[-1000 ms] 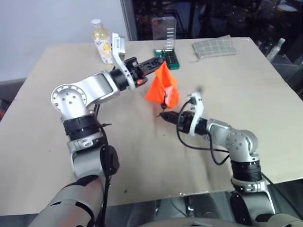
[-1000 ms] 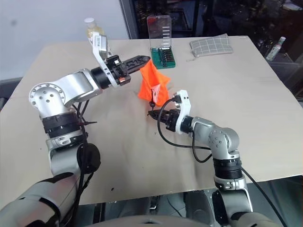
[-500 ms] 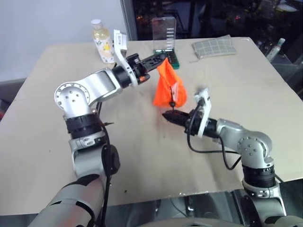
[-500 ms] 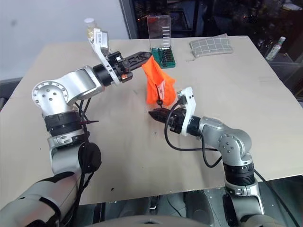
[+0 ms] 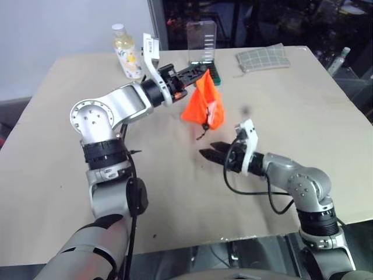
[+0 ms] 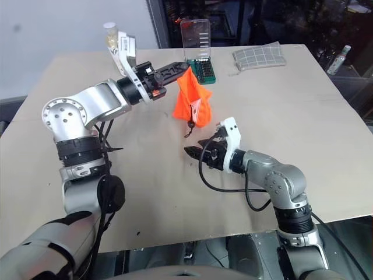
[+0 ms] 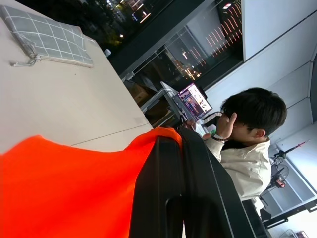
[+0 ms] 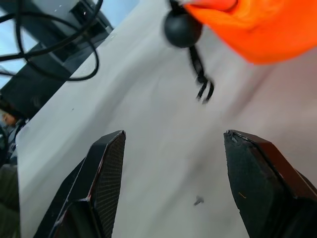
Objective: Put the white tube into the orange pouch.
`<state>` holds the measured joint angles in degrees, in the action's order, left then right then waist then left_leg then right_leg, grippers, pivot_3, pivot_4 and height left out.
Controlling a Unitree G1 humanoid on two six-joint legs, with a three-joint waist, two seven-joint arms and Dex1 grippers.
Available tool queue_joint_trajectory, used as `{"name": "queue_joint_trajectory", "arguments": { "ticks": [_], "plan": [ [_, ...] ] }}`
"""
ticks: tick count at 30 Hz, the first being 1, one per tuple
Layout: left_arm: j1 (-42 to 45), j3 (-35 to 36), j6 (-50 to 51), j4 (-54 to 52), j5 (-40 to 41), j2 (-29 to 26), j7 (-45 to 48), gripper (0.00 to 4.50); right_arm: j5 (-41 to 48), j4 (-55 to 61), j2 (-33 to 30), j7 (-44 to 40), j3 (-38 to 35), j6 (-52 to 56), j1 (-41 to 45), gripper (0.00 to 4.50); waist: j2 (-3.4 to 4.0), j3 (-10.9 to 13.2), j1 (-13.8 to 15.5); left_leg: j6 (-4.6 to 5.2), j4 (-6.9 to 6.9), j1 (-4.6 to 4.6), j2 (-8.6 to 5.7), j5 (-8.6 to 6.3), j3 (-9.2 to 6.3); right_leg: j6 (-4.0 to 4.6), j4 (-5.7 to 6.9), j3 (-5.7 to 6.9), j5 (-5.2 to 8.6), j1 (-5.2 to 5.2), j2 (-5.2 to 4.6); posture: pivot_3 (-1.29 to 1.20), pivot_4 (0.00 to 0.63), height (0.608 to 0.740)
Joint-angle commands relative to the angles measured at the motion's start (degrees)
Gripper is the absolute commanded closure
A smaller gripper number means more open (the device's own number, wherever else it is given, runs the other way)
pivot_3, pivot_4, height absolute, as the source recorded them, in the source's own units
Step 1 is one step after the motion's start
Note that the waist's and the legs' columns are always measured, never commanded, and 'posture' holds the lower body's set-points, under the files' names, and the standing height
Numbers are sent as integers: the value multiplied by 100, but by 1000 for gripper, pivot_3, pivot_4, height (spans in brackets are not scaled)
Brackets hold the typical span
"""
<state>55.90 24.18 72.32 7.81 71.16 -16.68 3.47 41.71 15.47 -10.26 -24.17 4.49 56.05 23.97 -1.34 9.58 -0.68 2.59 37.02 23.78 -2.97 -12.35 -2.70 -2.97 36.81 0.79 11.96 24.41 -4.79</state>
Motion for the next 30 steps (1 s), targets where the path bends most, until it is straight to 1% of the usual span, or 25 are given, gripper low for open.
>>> {"name": "queue_joint_trajectory", "arguments": {
  "ticks": [1,3,5,7,8,9,10,13,16,18,22,25,27,28,30],
  "plan": [
    [232,30,-91,-276,235,-27,-20,4500,-156,-413,299,-32,-34,-428,360,1329,0,0,-2,0,0,0,0,0,0,0,0,0,0,0,0,0,150,740],
    [224,8,-87,-314,258,-7,-54,4500,-237,-653,407,-36,-70,-563,481,1836,0,0,-3,0,1,0,0,0,1,0,0,-1,0,0,0,0,150,740],
    [226,-1,-94,-321,287,-1,-93,4500,-216,-704,441,-90,-119,-590,510,2495,0,0,4,0,0,0,0,0,1,0,0,-1,0,0,0,0,150,740],
    [230,-4,-99,-320,319,-9,-126,4500,-116,-603,436,-93,-210,-546,476,3624,-1,0,10,0,0,3,-1,0,-1,0,-2,0,0,0,-2,0,150,740],
    [227,-4,-103,-325,327,-9,-140,4500,-66,-515,410,-101,-240,-512,431,3925,-1,0,9,0,0,3,-2,0,-1,0,-3,0,0,0,-2,0,150,740],
    [222,-5,-106,-330,333,-9,-148,4500,-40,-457,393,-105,-254,-491,400,4387,-1,1,6,0,0,3,-3,0,0,0,-3,-1,0,0,-3,0,150,740],
    [214,-6,-107,-341,344,-4,-157,4500,18,-357,367,-131,-276,-462,356,4477,-1,0,6,0,0,3,-3,0,0,0,-3,-1,0,0,-3,0,150,740],
    [171,-41,-137,-365,314,20,-136,4500,507,309,174,-171,-518,-172,258,4477,0,1,8,0,0,2,-1,0,-2,0,-2,0,0,0,-2,0,150,740],
    [114,-82,-231,-376,224,31,-36,4500,1267,996,-132,-102,-901,231,406,4477,0,2,7,0,0,3,-1,0,-1,0,-2,-1,0,1,-3,0,150,740],
    [41,-145,-283,-373,153,28,85,4500,1855,1295,-471,-13,-1201,548,669,4477,0,2,7,1,0,2,-1,-1,-1,0,-1,0,0,0,-2,0,150,740],
    [-267,-685,-409,-657,-200,-20,747,4500,3067,1202,-1620,-68,-1768,1117,1536,4477,0,4,10,18,2,2,-2,-11,1,0,-3,1,0,-3,-6,0,150,740],
    [-544,-1306,-731,-797,-743,-36,1429,4500,3479,745,-2448,-329,-1908,1422,2118,4477,-3,5,19,23,-2,1,-1,-13,-4,1,-10,3,0,-9,-7,0,150,740],
    [-678,-1636,-911,-803,-1021,-60,1898,4500,3629,515,-2837,-522,-1882,1540,2376,4477,-5,7,19,25,-3,1,-1,-14,-3,1,-16,2,1,-13,-8,0,150,740],
    [-725,-1753,-956,-781,-1081,-65,2142,4236,3652,400,-3005,-636,-1850,1593,2493,4494,-6,9,19,28,-3,1,0,-16,-1,1,-18,1,1,-15,-9,0,150,740],
    [-815,-2050,-1196,-938,-1348,-251,2745,3700,3481,209,-3377,-954,-1703,1669,2768,4500,-4,16,2,35,-2,4,1,-20,1,1,-24,0,1,-16,-10,0,150,740]
  ]
}}
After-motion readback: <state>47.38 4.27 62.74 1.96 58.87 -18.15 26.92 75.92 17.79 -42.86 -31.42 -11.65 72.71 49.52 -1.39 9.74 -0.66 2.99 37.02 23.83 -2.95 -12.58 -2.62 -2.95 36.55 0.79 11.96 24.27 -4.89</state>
